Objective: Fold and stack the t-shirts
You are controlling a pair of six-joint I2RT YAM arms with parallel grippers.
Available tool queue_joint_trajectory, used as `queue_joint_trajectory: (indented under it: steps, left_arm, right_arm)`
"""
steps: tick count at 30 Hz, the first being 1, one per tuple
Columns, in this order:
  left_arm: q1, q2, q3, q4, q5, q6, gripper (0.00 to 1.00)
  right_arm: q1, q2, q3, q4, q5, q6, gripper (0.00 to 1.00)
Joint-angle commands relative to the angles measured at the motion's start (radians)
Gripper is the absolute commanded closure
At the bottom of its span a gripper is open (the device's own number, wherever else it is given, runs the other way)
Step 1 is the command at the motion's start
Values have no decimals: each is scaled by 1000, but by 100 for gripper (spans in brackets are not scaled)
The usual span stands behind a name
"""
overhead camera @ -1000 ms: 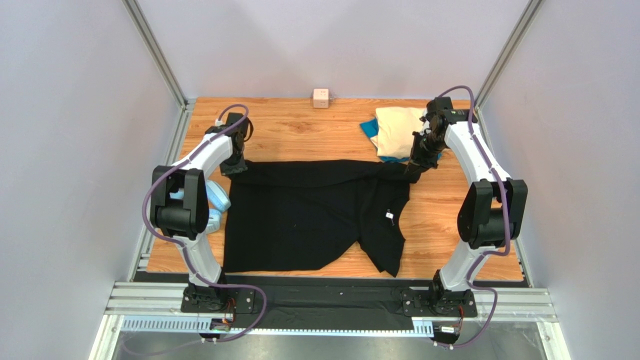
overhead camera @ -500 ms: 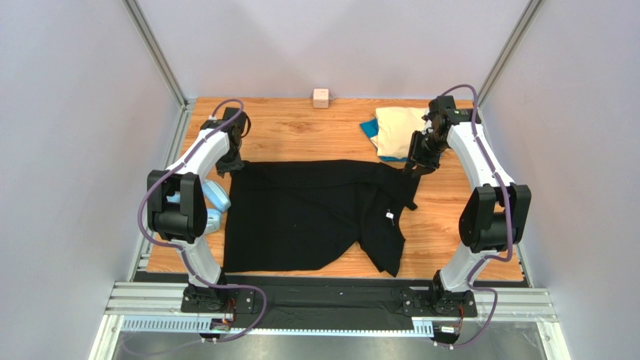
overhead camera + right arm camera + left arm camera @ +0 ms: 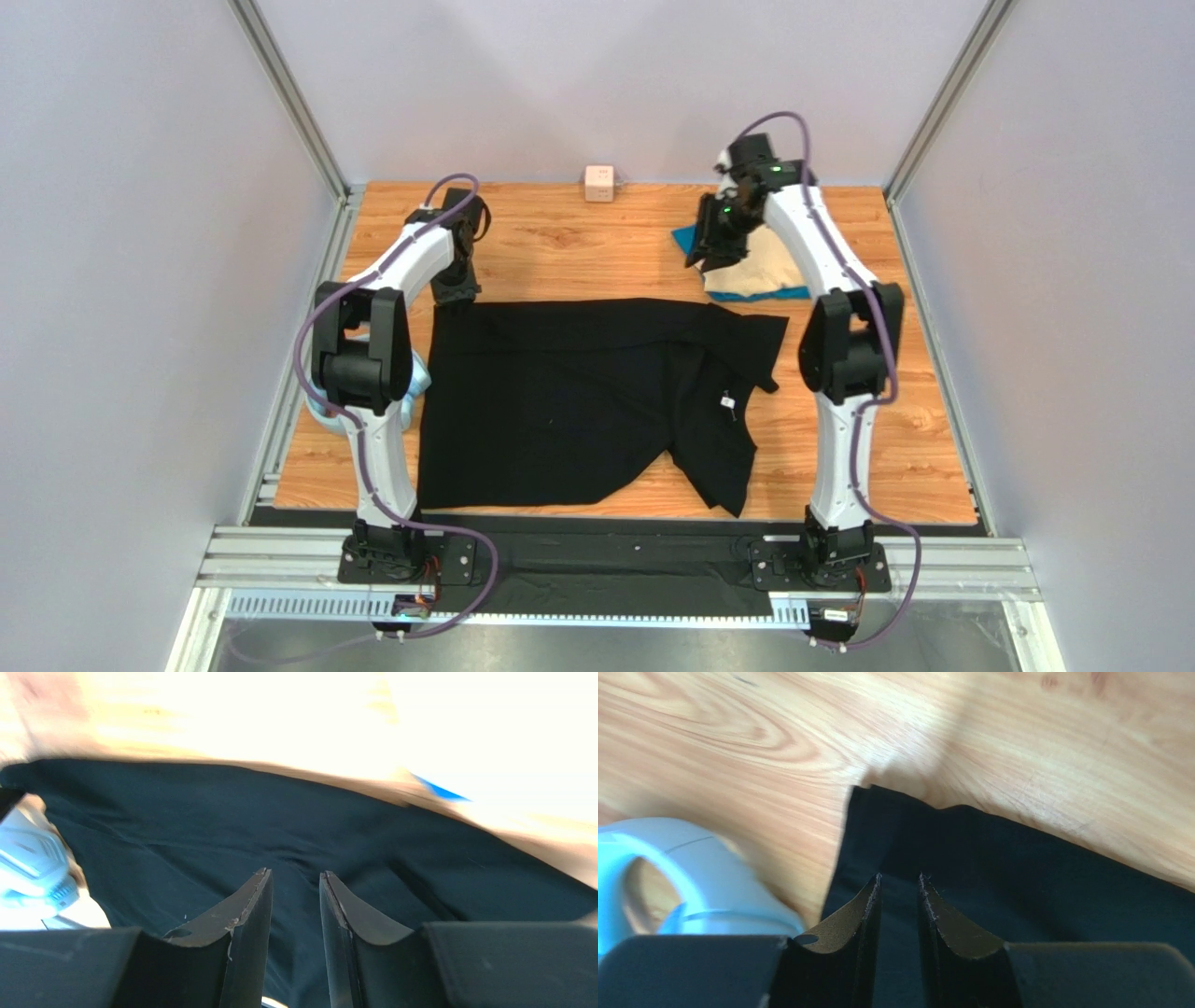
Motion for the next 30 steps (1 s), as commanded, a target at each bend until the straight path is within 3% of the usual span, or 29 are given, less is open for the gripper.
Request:
queue_joint_trajectory:
  steps: [1,6,12,15,19,21,30]
  left_arm:
    - [-8,-7,-21,12,34,-28,70]
    - [-10,-40,-136,68,29,-30,70]
    - [-10,6,-158,85,8,-22,72]
    - [-10,22,-150,85,-2,-25,78]
    - [-5,26,-138,70,4,-20,93]
    - [-1,26,-139,62,6,-16,100]
    - [73,-14,-184,61,27,10,100]
  right_arm:
    - [92,103,57,-15,-66,30,64]
    - [157,118,-22,50,-85,47,65]
    - [175,201,-44,79,-78,66,68]
    - [175,247,-12,76,-54,75,80]
    - [174,324,68,18,-11,61,99]
    - [175,348,92,-5,-2,61,100]
    - [155,348,96,-5,32,90,100]
